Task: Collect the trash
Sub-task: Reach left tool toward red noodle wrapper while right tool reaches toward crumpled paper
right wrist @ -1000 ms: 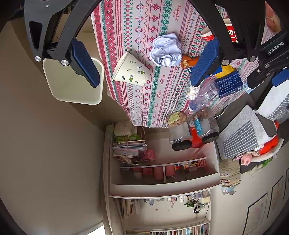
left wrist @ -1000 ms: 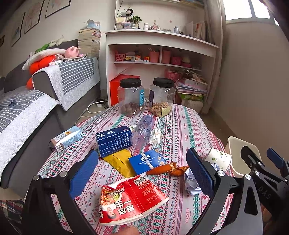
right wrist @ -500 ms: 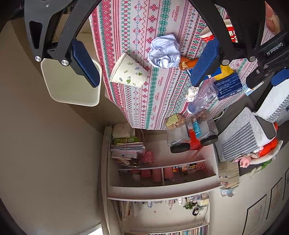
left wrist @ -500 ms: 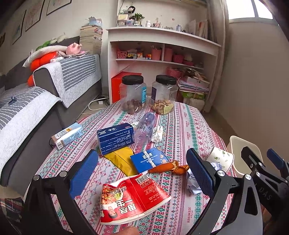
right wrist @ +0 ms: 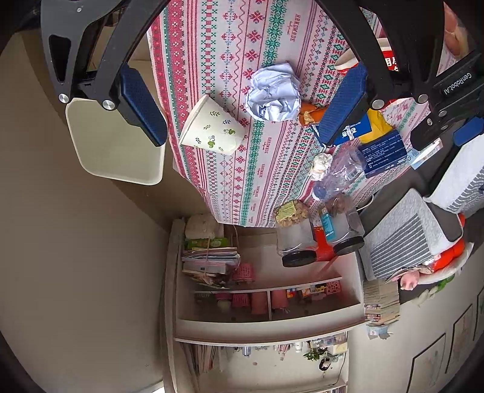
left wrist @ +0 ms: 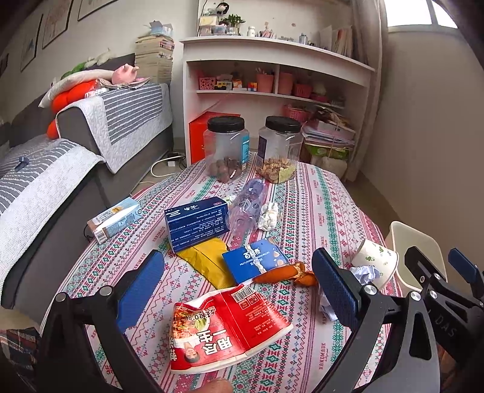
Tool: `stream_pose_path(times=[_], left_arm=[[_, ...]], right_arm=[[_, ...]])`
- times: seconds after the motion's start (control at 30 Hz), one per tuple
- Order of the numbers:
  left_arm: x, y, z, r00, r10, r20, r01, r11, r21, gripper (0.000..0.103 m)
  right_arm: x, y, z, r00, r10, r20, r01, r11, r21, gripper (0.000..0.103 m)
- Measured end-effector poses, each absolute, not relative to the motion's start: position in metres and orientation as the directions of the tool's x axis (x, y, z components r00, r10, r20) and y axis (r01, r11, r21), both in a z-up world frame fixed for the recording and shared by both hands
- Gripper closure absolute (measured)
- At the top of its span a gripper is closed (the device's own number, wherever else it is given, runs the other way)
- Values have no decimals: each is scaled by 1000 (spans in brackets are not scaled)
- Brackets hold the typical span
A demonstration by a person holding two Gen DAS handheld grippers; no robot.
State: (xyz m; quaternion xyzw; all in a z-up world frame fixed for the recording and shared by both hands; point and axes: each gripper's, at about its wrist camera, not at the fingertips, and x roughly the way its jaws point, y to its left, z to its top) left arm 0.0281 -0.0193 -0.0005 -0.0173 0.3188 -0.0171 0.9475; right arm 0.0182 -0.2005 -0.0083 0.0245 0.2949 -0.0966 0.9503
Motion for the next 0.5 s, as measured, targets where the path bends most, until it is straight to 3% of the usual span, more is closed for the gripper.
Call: stream_pose_path(times=[0.13,0.5], left_arm=[[35,-14,-4,773,-38,-633,20,999,-35,8],[96,15,-33,552,-67,-831,36,998,-57,8]], right_arm=[[27,-199,-7,779,-168,-605,180,983,-40,7],[75,-199,-9,650,-54,-758,68,998,-13,7]])
